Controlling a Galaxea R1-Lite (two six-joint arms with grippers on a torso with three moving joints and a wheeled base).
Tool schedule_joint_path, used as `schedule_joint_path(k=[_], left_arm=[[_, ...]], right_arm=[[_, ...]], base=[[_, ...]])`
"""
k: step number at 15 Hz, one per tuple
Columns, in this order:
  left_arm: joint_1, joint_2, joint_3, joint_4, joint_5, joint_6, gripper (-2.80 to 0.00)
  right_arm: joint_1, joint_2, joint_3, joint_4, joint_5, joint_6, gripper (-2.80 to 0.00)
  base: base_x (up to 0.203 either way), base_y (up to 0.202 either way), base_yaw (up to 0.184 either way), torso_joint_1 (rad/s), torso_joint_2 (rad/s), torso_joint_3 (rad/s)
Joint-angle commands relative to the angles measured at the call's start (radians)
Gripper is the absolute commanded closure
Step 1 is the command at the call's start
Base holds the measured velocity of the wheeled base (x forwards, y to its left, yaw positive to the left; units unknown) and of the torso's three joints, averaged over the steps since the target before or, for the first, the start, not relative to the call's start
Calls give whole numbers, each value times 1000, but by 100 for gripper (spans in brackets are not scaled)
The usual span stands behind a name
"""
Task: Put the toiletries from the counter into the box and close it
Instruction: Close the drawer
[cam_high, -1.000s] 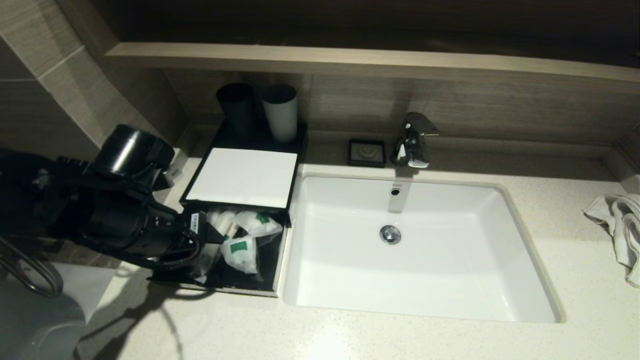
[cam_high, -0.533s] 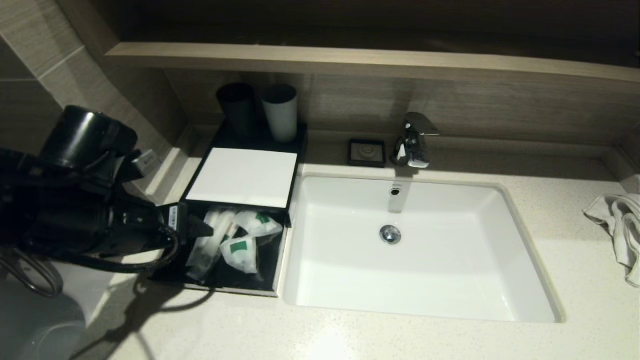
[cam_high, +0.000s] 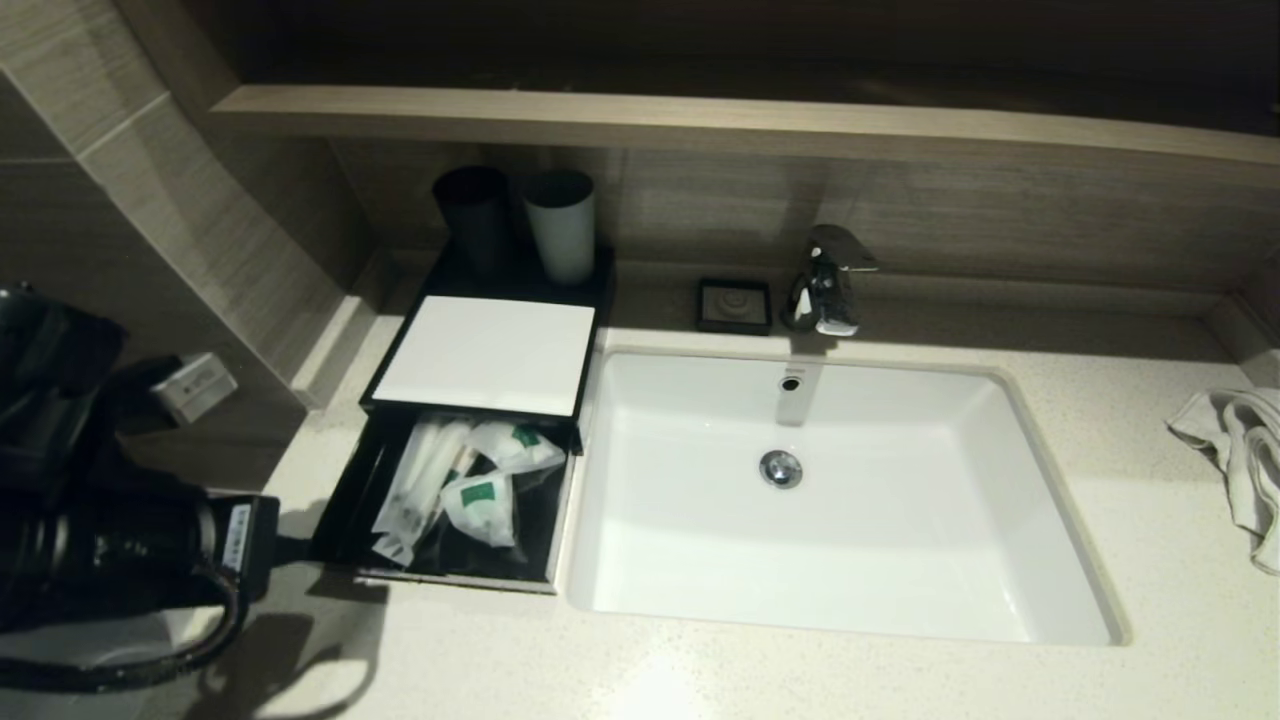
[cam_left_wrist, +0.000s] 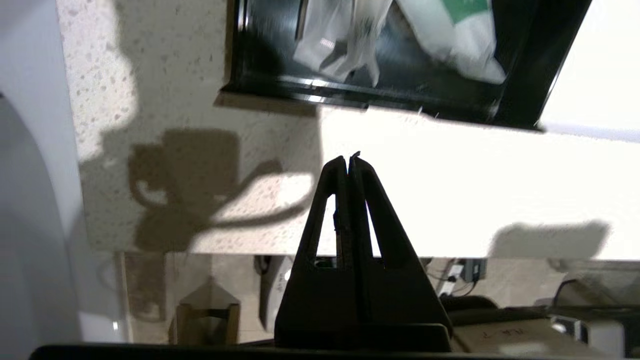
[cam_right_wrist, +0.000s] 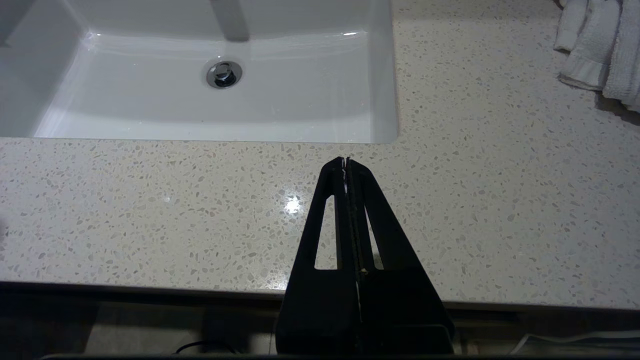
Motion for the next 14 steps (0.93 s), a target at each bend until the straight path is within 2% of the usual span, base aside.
schedule_joint_path(k=[1, 4, 6, 10, 14], left_arm=[[2, -53, 59, 2, 1, 9, 0], [6, -33, 138, -11, 4, 40, 0], [6, 32, 142, -32, 4, 65, 0], [9, 128, 147, -129, 2, 71, 0], [8, 152, 150, -152, -1, 70, 0]], right_arm=[[0, 2, 0, 0, 0, 0, 0], [0, 0, 0, 0, 0, 0, 0], [0, 2, 0, 0, 0, 0, 0], [0, 0, 0, 0, 0, 0, 0], [0, 0, 0, 0, 0, 0, 0]], base=[[0, 0, 0, 0, 0, 0], [0, 0, 0, 0, 0, 0], [0, 0, 0, 0, 0, 0], [0, 0, 0, 0, 0, 0], [0, 0, 0, 0, 0, 0]])
